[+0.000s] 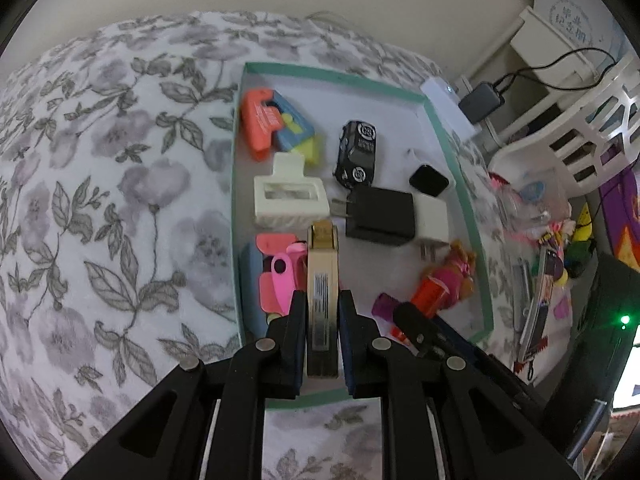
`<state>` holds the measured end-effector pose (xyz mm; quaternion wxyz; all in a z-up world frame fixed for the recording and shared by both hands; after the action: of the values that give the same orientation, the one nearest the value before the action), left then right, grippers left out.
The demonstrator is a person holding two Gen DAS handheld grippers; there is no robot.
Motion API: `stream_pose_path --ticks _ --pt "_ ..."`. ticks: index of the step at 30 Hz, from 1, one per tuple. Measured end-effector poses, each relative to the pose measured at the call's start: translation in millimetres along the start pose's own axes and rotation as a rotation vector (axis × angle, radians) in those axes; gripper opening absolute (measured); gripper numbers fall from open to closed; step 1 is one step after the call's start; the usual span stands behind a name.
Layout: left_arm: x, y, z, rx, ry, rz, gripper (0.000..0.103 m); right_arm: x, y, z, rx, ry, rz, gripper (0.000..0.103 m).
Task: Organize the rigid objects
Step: 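Carry the gold box and red bottle over the tray with both tools, then open both tools to drop the box and bottle into the tray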
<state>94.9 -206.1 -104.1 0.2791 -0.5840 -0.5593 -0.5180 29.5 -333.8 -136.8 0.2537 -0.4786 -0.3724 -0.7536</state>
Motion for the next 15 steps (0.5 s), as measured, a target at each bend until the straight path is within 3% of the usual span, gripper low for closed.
stream_pose_path --ticks 6,11,15 --pt "3 -6 4 0.009 -0.019 -0.004 0.018 5 -3 4 0.017 -0.001 -0.018 0.032" --pt "12 -9 11 0.023 -0.023 -0.034 0.042 15 -8 6 0.015 -0.005 -0.034 0.043" --pt "19 -14 20 0.04 -0.023 -0.045 0.046 24 -13 11 0.025 -0.002 -0.04 0.043"
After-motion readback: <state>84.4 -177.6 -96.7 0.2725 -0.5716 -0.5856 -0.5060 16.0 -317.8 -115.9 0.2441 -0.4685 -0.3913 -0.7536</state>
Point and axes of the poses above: each gripper's, at about its wrist camera, not at the fingertips, and x roughly against the way its jaws point, z to its left, y to its top, the point moved 4 cm from there along -x, roughly the way its jaws point, and after that the axes turned 3 degrees about x, right-handed, at the moved point
